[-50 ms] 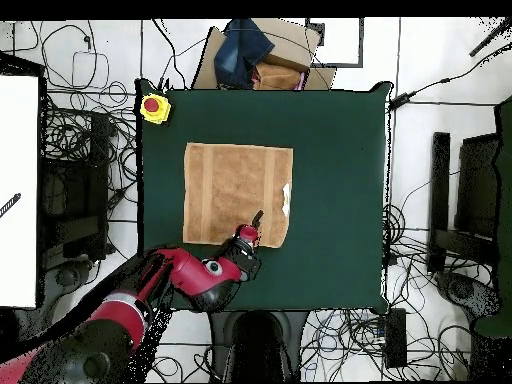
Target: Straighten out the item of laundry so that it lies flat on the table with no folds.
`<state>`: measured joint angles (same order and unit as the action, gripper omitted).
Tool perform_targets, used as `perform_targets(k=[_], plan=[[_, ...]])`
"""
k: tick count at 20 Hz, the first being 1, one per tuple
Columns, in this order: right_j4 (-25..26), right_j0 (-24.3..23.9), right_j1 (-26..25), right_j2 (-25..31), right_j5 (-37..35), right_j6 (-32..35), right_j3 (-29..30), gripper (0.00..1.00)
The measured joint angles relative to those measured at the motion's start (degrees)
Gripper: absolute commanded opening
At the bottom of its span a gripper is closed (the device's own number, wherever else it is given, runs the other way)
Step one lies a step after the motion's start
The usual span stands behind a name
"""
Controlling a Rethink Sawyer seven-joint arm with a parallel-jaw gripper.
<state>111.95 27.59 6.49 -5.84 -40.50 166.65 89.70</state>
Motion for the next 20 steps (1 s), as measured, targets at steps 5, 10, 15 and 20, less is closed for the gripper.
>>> perform_targets(k=[5, 10, 15, 20], plan=[[0.6, -1.2, -0.8, 0.0, 0.0, 0.0, 0.0, 1.0], [1.3, -3.0, -1.5, 0.0, 0.0, 0.0, 0.0, 1.0], [1.6, -4.3, -2.6, 0.0, 0.0, 0.0, 0.0, 1.0], [1.6, -4.3, -3.1, 0.1, 0.0, 0.0, 0.0, 1.0]])
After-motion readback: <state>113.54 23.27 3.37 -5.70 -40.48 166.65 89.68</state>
